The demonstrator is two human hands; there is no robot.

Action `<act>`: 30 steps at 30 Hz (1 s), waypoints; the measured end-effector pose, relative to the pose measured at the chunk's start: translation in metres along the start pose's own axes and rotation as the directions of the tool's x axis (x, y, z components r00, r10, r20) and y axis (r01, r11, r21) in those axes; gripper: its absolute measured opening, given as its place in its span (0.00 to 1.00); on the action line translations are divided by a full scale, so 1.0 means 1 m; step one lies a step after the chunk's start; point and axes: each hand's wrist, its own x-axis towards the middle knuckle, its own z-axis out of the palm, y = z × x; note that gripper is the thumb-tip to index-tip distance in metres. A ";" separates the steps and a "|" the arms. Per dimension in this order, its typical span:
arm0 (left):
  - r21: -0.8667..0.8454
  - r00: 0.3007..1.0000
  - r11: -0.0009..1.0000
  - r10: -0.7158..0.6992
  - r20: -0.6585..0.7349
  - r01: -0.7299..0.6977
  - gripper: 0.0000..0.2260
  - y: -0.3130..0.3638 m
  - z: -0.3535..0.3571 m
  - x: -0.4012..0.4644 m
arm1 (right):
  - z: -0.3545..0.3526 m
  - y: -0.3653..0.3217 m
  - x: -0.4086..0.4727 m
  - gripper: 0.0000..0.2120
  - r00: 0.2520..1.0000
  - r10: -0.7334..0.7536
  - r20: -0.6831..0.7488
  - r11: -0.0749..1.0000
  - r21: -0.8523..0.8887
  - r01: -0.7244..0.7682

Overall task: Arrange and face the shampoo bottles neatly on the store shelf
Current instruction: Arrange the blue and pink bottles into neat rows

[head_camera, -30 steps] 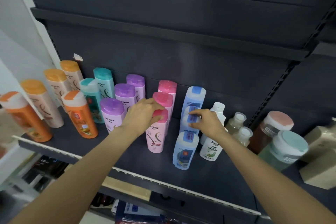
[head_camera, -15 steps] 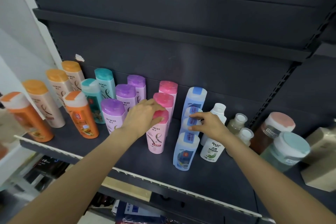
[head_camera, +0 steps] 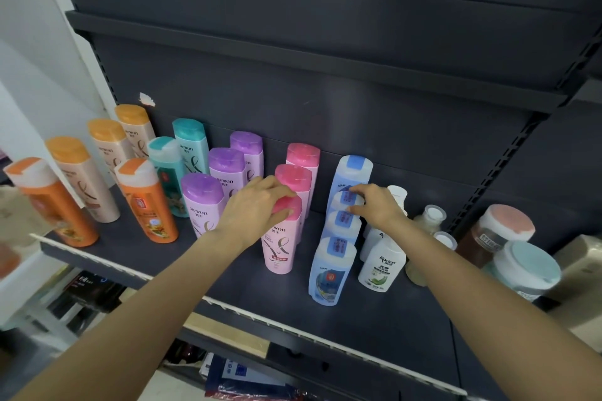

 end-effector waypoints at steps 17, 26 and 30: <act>0.040 0.980 0.994 -0.103 0.172 0.097 0.17 0.012 -0.014 0.011 | -0.053 -0.035 -0.031 0.15 0.897 -0.098 -0.430 0.930 0.282 0.237; -0.247 0.996 0.969 -0.051 -0.069 0.032 0.22 0.046 -0.029 0.036 | -0.098 -0.044 -0.063 0.14 0.812 -0.031 -0.583 0.857 0.403 0.322; -0.549 1.000 0.836 -0.006 -0.015 -0.004 0.26 0.067 -0.027 0.044 | -0.112 -0.045 -0.074 0.11 0.833 0.039 -0.551 0.746 0.571 0.343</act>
